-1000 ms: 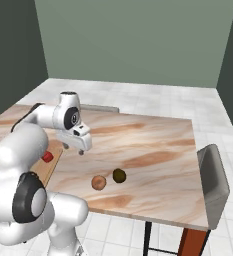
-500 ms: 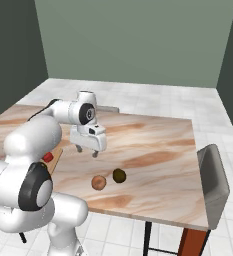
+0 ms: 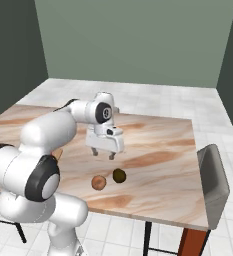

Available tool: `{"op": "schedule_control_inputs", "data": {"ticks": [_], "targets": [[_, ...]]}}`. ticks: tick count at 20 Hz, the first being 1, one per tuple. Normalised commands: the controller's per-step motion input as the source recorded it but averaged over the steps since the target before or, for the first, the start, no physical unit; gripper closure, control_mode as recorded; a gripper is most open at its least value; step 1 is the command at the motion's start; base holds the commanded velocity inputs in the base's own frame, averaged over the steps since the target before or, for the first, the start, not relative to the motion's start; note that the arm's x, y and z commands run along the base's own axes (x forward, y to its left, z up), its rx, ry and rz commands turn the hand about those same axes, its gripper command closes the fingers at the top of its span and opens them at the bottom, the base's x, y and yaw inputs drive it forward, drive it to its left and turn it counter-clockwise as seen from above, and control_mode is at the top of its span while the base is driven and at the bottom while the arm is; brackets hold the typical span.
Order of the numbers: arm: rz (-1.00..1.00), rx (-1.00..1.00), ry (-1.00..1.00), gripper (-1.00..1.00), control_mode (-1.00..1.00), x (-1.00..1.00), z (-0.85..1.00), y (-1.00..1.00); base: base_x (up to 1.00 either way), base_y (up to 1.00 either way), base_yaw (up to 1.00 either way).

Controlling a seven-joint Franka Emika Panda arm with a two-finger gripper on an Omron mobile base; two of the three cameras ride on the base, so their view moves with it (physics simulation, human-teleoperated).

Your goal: Place the avocado, onion, tomato, and bell pepper on the cutting board.

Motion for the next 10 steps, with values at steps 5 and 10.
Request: {"op": "schedule_control_inputs", "data": {"ticks": [5,10], "targets": [[0.00,-0.01,0.05,-1.00,-1.00,-0.05,-0.21,-0.51,0.00,0.00,0.00],[0.00,0.00,-0.01,-1.00,-1.00,0.00,-0.32,-0.31,0.00,0.00,0.00]]}}
